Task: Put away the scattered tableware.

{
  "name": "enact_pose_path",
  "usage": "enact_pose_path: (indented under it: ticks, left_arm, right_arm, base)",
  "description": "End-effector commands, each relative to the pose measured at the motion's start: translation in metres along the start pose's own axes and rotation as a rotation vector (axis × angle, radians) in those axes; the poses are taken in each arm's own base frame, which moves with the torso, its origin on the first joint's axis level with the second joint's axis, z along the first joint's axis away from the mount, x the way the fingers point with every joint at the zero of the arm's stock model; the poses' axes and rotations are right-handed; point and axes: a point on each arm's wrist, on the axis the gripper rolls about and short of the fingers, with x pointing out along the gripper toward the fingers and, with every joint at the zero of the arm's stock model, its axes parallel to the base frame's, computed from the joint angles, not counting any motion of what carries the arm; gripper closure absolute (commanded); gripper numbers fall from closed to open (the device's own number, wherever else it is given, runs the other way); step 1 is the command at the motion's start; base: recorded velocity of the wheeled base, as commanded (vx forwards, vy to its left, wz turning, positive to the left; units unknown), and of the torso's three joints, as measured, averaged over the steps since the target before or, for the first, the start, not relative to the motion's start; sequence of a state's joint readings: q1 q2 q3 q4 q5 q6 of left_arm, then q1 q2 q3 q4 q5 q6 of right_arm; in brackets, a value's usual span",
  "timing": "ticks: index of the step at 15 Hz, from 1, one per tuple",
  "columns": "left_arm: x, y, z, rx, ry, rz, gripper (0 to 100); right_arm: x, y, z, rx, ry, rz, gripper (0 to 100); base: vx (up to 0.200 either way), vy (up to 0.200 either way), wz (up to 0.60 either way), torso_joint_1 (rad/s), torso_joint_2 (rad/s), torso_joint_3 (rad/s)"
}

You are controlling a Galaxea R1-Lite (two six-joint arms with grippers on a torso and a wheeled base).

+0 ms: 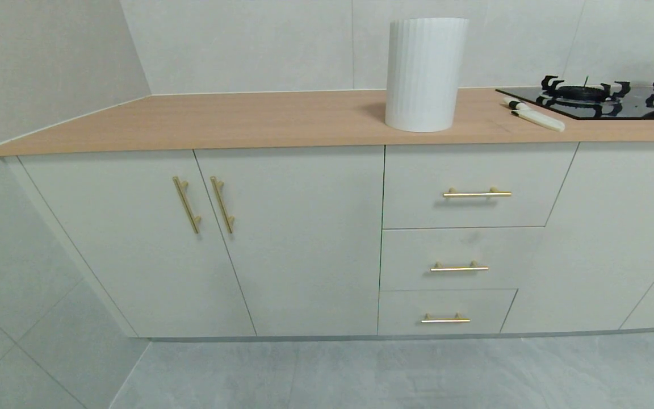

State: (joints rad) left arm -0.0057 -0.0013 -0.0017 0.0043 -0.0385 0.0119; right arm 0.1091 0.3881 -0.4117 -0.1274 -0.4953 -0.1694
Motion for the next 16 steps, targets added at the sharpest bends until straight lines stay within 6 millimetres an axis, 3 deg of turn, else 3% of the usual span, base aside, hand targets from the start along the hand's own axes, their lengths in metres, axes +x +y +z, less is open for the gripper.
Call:
enact_pose_path:
  ticks: [1, 4, 8, 9, 10, 12, 16]
  left_arm:
    - [0.0, 0.0, 0.0, 0.0, 0.002, 0.0, 0]
    - [0.0, 0.0, 0.0, 0.0, 0.002, 0.0, 0]
    - [0.0, 0.0, 0.0, 0.0, 0.002, 0.0, 0]
    - [0.0, 0.0, 0.0, 0.0, 0.002, 0.0, 0]
    - [0.0, 0.0, 0.0, 0.0, 0.002, 0.0, 0]
    - [0.0, 0.0, 0.0, 0.0, 0.002, 0.0, 0]
    - [0.0, 0.0, 0.0, 0.0, 0.002, -0.002, 0]
  right_arm:
    - [-0.054, -0.018, -0.022, 0.022, -0.121, -0.061, 0]
    - [-0.068, -0.02, -0.03, 0.015, -0.201, 0.006, 0]
    - [-0.06, -0.01, -0.045, 0.113, -0.168, 0.189, 0]
    - [-0.055, -0.005, -0.057, 0.135, -0.126, 0.246, 0]
    - [-0.047, 0.003, -0.082, 0.168, -0.031, 0.305, 0]
    - [-0.042, 0.011, -0.106, 0.156, 0.049, 0.37, 0]
    - [-0.038, 0.016, -0.128, 0.137, 0.115, 0.4, 0]
  base:
    - [0.0, 0.0, 0.0, 0.0, 0.0, 0.0]
    - [0.0, 0.0, 0.0, 0.0, 0.0, 0.0]
    - [0.0, 0.0, 0.0, 0.0, 0.0, 0.0]
    - [0.0, 0.0, 0.0, 0.0, 0.0, 0.0]
    - [0.0, 0.0, 0.0, 0.0, 0.0, 0.0]
    - [0.0, 0.0, 0.0, 0.0, 0.0, 0.0]
    - [0.0, 0.0, 0.0, 0.0, 0.0, 0.0]
